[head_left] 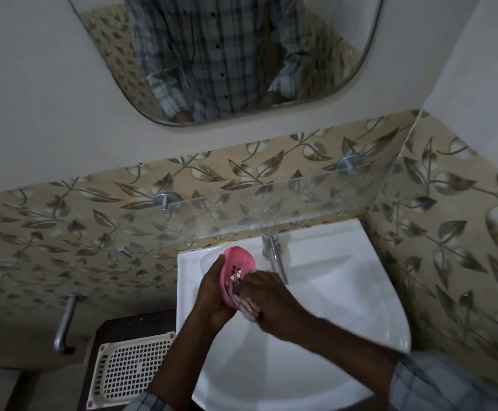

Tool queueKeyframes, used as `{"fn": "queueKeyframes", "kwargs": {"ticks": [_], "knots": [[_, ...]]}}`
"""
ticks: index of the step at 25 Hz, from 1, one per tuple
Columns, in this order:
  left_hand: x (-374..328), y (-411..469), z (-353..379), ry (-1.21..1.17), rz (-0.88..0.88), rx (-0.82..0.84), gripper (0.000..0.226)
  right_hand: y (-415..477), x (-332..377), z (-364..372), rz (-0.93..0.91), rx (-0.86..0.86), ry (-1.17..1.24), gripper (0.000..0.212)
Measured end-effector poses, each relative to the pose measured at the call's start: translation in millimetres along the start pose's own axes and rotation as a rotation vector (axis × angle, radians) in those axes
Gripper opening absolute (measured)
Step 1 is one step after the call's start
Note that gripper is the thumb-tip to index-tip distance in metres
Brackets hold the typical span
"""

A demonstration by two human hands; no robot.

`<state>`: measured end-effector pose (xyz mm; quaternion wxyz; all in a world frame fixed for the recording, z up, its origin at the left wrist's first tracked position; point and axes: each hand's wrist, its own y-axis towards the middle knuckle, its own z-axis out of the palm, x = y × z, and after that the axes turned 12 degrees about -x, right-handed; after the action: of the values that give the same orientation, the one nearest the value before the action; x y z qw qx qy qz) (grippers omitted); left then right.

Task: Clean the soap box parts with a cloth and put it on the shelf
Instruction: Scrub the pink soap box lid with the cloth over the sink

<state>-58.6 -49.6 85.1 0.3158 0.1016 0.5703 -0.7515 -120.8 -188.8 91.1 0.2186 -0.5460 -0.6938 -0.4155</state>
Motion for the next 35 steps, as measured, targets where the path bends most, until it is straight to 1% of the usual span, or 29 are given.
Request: {"fn": "queueKeyframes", "kwargs": {"ticks": [2,3,4,5,6,7,8,9,10,11,12,13,15,16,18,19,20,21,22,23,24,25,27,28,29,31,32,33,35], "knots": [[-2.4,-2.9,-5.9,0.035,-0.032,0.031,0.052,10.6,-22.1,-27.3,-0.197,0.083,-0.008,0.026],[-2.4,-4.2,-5.9,0.025,-0.04,0.047,0.05,22.1,-35.0,-35.6,-0.34,0.104,-0.118,0.026],[-2.7,-4.2,-3.7,-0.012,-0.043,0.061,0.049,30.4,-38.4,-38.1,-0.463,0.069,-0.259,0.023],[-3.6,-3.6,-0.5,-0.061,-0.035,0.072,0.049,34.1,-40.3,-33.2,-0.501,0.034,-0.308,0.02],[-3.6,-2.5,1.5,-0.103,-0.02,0.075,0.051,28.7,-31.8,-23.1,-0.429,-0.003,-0.269,0.021],[-4.1,-1.0,3.2,-0.134,-0.006,0.058,0.055,18.1,-23.6,-8.5,-0.333,-0.066,-0.184,0.031],[-3.8,0.6,2.8,-0.164,0.0,0.035,0.059,7.6,-15.6,1.8,-0.248,-0.042,-0.114,0.044],[-2.4,0.4,0.5,-0.188,-0.004,0.014,0.063,-1.5,-13.6,5.9,-0.23,-0.052,-0.06,0.052],[-0.8,0.3,-1.1,-0.184,-0.009,0.011,0.064,-7.3,-12.7,4.9,-0.244,0.001,-0.052,0.055],[0.5,-0.1,-2.3,-0.168,-0.008,0.022,0.064,-4.3,-17.4,0.5,-0.303,0.003,-0.088,0.053],[0.9,-0.6,-2.6,-0.165,0.008,0.035,0.061,4.7,-19.5,-5.5,-0.322,-0.057,-0.124,0.048],[0.4,-1.3,-1.4,-0.168,0.025,0.046,0.059,13.0,-17.3,-6.1,-0.251,-0.127,-0.173,0.044],[-1.9,-1.1,3.8,-0.15,0.038,0.051,0.059,15.3,-3.1,8.7,0.0,-0.274,-0.186,0.043],[-3.2,0.0,6.2,-0.125,0.049,0.029,0.06,7.8,6.4,19.2,0.103,-0.246,-0.151,0.046],[-3.7,1.8,3.5,-0.076,0.071,-0.033,0.059,-10.6,11.0,25.2,0.048,-0.129,-0.039,0.049],[-1.5,2.2,-1.4,-0.073,0.071,-0.04,0.057,-9.5,7.3,16.1,0.081,-0.067,0.04,0.046],[2.3,2.7,-6.7,-0.088,0.081,-0.029,0.056,1.1,-0.8,3.4,0.174,-0.039,0.114,0.037],[6.5,4.1,-10.8,-0.101,0.102,-0.017,0.055,15.0,-6.2,-9.4,0.306,-0.068,0.152,0.028],[10.7,4.9,-12.0,-0.101,0.124,-0.006,0.053,27.7,-10.2,-17.9,0.422,-0.167,0.142,0.022],[13.9,4.6,-8.7,-0.095,0.139,-0.002,0.051,38.3,-10.6,-20.7,0.468,-0.265,0.058,0.02],[17.5,5.1,-2.5,-0.091,0.149,0.004,0.049,44.3,-3.9,-16.4,0.453,-0.298,-0.051,0.022],[20.2,6.6,3.9,-0.093,0.154,0.006,0.047,45.6,5.2,-7.0,0.398,-0.281,-0.136,0.027],[21.8,10.3,7.1,-0.107,0.164,-0.04,0.047,35.3,20.7,10.1,0.292,-0.113,-0.166,0.038],[19.8,11.1,3.6,-0.111,0.164,-0.065,0.048,29.2,20.7,11.3,0.276,-0.007,-0.097,0.039],[17.1,11.3,-2.0,-0.109,0.162,-0.051,0.052,28.4,16.5,3.3,0.329,0.044,0.056,0.033],[12.5,9.5,-20.2,-0.118,0.169,0.002,0.056,34.8,0.7,-21.7,0.614,-0.013,0.485,0.018],[9.7,8.7,-29.8,-0.145,0.171,0.005,0.056,36.4,-7.4,-30.8,0.773,-0.065,0.665,0.017],[9.5,10.8,-37.4,-0.164,0.16,0.001,0.056,35.9,-13.8,-38.5,0.899,-0.108,0.77,0.019],[16.7,11.0,-41.5,-0.163,0.125,-0.002,0.06,30.4,-20.2,-41.6,1.005,-0.136,0.872,0.027]]}}
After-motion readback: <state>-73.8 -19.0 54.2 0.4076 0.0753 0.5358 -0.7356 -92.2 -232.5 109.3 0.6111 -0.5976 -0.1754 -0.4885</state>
